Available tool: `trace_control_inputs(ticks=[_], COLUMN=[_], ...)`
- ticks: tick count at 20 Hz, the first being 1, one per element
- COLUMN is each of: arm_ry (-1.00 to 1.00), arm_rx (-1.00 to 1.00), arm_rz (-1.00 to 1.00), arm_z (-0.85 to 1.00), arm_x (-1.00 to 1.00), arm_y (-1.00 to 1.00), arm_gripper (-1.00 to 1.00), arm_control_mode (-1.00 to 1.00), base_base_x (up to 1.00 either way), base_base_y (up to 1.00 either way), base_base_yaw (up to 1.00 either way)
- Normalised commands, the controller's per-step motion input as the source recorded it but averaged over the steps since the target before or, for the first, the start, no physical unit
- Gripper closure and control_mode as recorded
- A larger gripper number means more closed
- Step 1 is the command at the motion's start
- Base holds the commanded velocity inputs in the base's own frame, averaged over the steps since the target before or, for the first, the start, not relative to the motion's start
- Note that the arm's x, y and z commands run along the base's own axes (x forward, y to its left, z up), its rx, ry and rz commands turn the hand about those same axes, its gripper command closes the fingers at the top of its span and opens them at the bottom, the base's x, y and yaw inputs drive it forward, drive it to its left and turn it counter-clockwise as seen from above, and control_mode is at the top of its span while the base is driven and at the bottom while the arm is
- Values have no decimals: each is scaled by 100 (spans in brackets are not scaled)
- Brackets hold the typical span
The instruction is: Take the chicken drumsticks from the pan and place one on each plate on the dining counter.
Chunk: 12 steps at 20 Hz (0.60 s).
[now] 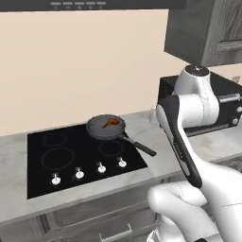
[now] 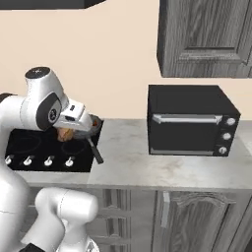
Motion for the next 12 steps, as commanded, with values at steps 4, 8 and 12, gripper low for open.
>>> trace_control_inputs(ticks=[4,8,12], arm_ry=[0,0,0], arm_rx=[0,0,0], arm_rz=[0,0,0], arm_z=[0,0,0], arm_x=[0,0,0], arm_y=[0,0,0], arm_gripper=[100,100,100], arm_control_mode=[100,100,100], base_base_x=[-21,-1,0], base_base_y=[-1,0,0], base_base_yaw=[-79,-90,-96])
